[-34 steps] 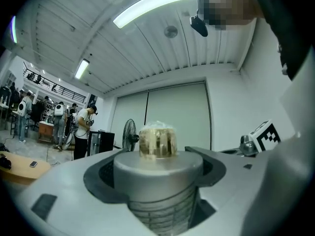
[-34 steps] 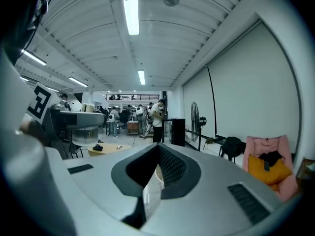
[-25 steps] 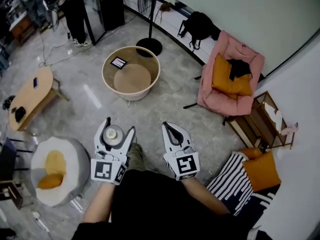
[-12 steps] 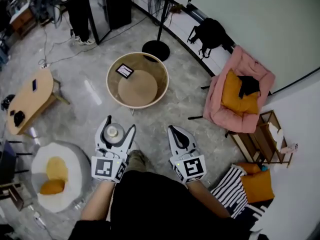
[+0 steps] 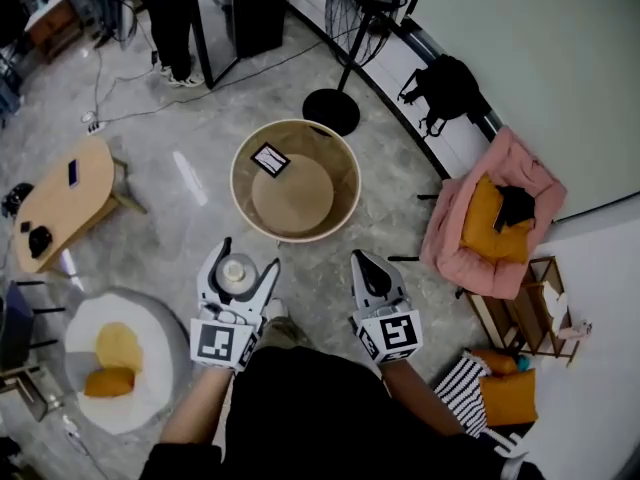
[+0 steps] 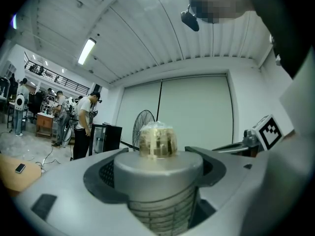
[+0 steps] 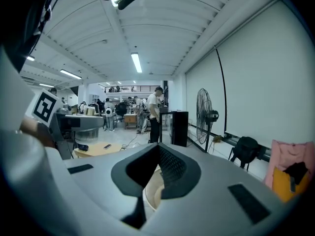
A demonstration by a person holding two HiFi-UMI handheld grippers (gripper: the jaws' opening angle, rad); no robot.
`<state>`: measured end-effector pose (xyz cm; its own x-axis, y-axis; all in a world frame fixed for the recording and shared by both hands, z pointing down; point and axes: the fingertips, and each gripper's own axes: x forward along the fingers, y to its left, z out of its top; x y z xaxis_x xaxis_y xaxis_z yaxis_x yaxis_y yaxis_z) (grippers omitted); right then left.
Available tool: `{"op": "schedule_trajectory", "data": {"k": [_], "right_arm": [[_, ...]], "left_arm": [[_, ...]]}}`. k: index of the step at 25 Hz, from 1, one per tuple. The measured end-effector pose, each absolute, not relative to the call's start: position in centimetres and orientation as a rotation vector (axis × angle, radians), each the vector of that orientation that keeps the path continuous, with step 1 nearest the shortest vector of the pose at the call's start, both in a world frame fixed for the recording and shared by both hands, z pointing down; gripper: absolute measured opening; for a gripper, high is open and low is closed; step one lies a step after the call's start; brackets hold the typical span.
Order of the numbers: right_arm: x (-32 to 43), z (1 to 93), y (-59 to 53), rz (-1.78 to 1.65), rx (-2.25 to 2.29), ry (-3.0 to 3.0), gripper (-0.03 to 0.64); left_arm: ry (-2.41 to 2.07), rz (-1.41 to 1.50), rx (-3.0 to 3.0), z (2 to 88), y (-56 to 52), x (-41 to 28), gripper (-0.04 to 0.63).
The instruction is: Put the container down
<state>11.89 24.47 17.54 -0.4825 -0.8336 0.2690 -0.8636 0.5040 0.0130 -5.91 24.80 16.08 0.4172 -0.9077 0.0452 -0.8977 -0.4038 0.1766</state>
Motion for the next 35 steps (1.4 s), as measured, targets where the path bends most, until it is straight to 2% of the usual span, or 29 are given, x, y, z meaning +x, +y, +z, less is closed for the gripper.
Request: {"op": "schedule_trajectory", "data": {"k": [8,18,22,27,35], "right_arm": [[7.5,17.9,18.1,0.160,1.463,-2.544,0.021],[5.3,18.2,14.8,0.141,1.289,-2.711,0.021],[6.5,17.9,10.9,0.116,1.240,-2.769,0.021],[10.9,18.5,2.4,0.253,1.241,-2.762,0.021],[13.3,17.8,-7.0,0.136,0.861,-2.976,0.021]], "left_arm": [[-1.608,-0.116,2.484,17.9,20.6,-10.6,0.371],[-1.769,-0.142,2.407,18.7,18.4,-12.1,0.371],[-1.854,-0.187,2.390,18.8,15.9,-11.2,0.371],[-2.018,-0.204,2.244,19.7,10.3,-8.9,0.370],[-2.183,-0.207,2.028,20.6,1.8,-4.2,0.368]]}}
